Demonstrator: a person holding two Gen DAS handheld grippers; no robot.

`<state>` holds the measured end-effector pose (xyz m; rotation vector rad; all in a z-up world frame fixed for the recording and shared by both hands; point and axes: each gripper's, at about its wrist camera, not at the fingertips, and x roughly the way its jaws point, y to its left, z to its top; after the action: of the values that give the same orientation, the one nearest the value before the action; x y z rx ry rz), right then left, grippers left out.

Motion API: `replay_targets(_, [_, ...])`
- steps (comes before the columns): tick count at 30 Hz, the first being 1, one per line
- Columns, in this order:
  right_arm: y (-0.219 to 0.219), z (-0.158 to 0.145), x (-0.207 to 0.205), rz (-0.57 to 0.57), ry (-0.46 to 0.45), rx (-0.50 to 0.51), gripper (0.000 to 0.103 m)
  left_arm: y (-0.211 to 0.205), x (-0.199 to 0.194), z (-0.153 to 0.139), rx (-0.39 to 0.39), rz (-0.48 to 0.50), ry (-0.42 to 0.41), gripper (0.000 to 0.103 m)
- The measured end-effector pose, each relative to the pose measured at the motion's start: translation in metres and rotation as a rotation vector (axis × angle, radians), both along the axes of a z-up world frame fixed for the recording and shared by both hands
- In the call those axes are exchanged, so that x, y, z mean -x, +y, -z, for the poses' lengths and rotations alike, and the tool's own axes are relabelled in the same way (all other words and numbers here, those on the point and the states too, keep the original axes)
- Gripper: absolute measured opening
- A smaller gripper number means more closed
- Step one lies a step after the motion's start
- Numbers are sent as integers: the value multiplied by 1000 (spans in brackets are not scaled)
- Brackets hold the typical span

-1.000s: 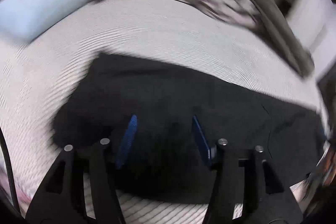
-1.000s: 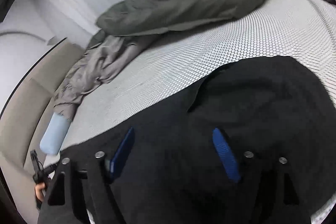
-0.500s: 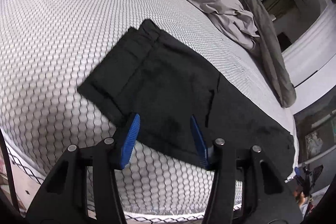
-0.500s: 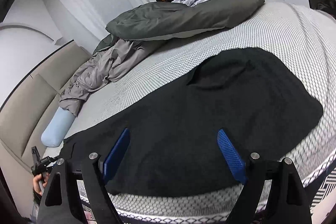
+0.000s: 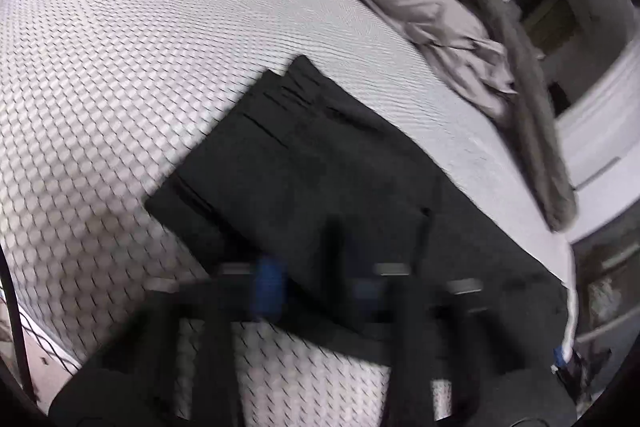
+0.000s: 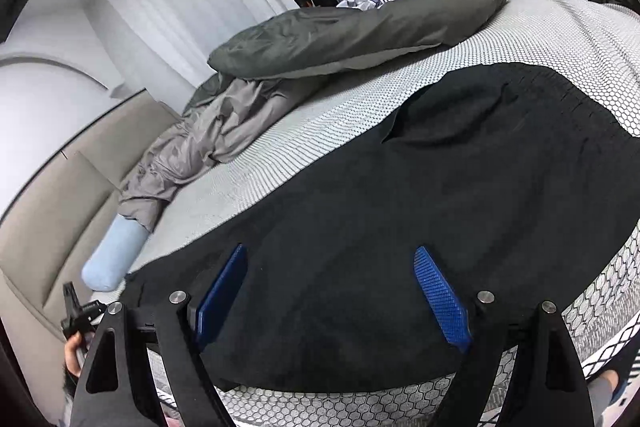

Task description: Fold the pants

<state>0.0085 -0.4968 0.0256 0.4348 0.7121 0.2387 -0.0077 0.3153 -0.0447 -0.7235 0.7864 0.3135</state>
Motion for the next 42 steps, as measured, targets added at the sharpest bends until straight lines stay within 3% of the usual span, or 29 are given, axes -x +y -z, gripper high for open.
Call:
replay_targets(3, [3,-6,7,4,-21,63,87,14,17,-8,-11,-96,-64,0])
replay_targets(5, [-3,-11,13,11,-46,86,87,19,20,-7,-49,-137,-35,0])
replay_targets(7, [-13,-11,16,31,-50,77,87,22,9,8,-27,-95,37,0])
replay_targets(9, [-26,-7,16,53,-31,53,87,18,13,10,0,-97,38,3])
replay_targets(12, [-46,-5,23,98,-19,33,87,6,28,3,69,-63,-14,27])
replay_targets(13, [-54,-5,26,112,-22,19,87,3,32,2,89,-54,-26,40])
replay_targets(15, [-71,-6,30,143,-28,-18,87,-7,35,3,130,-13,-24,49])
replay_targets(21, [-129,14,32,276,39,-179,87,-18,18,20,177,3,-44,49])
replay_targets(24, [-143,32,16,275,92,-202,87,-19,-1,22,152,-6,-59,49])
replay_targets(25, [-147,38,7,289,131,-186,82,-18,-7,23,134,-12,-58,47])
replay_targets(27, [-150,39,-6,307,125,-177,77,-14,-20,25,95,-34,-53,35])
replay_targets(29, [-153,37,-21,300,83,-196,75,-9,-32,28,81,-54,-53,15])
replay_targets(30, [-155,37,-31,306,78,-213,61,-5,-40,29,87,-65,-50,12])
replay_targets(31, [-157,38,-41,314,94,-215,39,0,-46,29,97,-84,-50,6])
replay_targets(32, [-156,38,-52,312,119,-203,31,4,-48,26,116,-113,-70,4])
replay_targets(34, [-148,25,-70,274,105,-144,21,9,-55,15,80,-142,-101,2])
replay_targets(38, [-121,-12,-78,183,-5,-5,20,10,-60,2,-30,-135,-91,2])
replay_targets(41, [-123,9,-72,201,42,40,21,16,-61,25,27,-117,-27,9])
replay_targets(42, [-127,22,-69,213,77,35,22,17,-60,28,33,-114,-42,9])
